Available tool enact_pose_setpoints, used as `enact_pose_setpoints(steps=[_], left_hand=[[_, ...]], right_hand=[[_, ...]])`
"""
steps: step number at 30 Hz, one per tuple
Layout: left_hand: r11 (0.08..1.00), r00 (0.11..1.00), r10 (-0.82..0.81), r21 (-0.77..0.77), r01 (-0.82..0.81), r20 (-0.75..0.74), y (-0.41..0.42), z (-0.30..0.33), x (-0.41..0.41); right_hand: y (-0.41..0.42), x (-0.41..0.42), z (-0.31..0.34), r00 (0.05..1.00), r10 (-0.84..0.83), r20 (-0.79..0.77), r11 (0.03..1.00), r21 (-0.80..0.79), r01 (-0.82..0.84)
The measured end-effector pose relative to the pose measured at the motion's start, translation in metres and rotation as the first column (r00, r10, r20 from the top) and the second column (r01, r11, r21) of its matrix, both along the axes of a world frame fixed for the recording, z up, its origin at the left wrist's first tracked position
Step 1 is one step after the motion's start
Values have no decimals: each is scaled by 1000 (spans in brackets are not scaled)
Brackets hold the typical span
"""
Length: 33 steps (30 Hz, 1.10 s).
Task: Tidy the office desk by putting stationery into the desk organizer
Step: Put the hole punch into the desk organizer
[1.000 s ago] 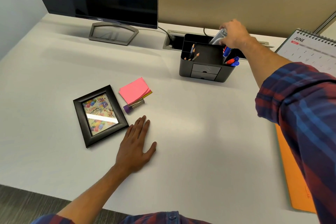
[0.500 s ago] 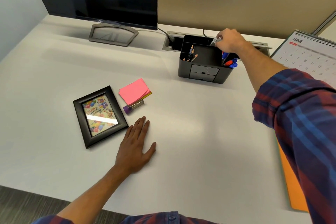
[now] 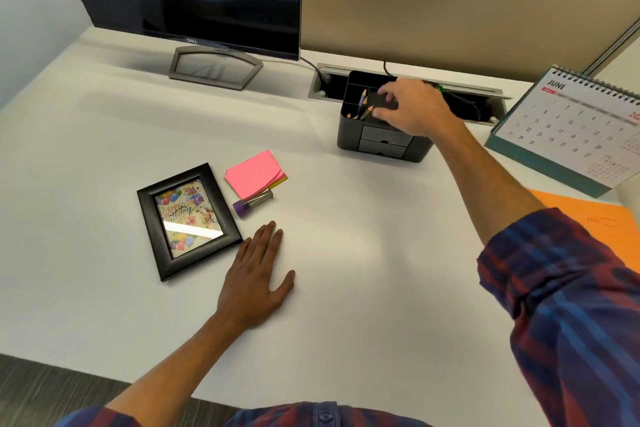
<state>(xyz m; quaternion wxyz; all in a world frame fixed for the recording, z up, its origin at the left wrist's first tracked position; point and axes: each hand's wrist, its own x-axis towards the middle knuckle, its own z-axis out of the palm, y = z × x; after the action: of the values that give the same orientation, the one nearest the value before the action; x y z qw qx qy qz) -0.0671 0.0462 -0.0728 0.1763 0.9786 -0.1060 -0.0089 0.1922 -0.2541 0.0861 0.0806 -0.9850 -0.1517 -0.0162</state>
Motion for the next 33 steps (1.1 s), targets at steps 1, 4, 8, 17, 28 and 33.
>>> enact_pose_setpoints(steps=[1, 4, 8, 17, 28, 33], left_hand=[[1000, 1000, 0, 2, 0, 1, 0, 0, 0], [1000, 1000, 0, 0, 1, 3, 0, 0, 0], [1000, 1000, 2, -4, -2, 8, 1, 0, -1], [1000, 1000, 5, -15, -5, 20, 0, 0, -2], [1000, 1000, 3, -9, -3, 26, 1, 0, -2], [1000, 999, 1, -10, -1, 33, 1, -1, -1]], right_hand=[[0, -6, -3, 1000, 16, -25, 1000, -11, -16], [-1, -19, -11, 996, 27, -91, 996, -83, -35], [-4, -24, -21, 999, -2, -49, 976, -216, -9], [-14, -32, -30, 996, -2, 89, 990, -138, 14], [-15, -30, -31, 993, -43, 107, 993, -104, 54], [-3, -34, -36, 980, -130, 149, 991, 43, 125]])
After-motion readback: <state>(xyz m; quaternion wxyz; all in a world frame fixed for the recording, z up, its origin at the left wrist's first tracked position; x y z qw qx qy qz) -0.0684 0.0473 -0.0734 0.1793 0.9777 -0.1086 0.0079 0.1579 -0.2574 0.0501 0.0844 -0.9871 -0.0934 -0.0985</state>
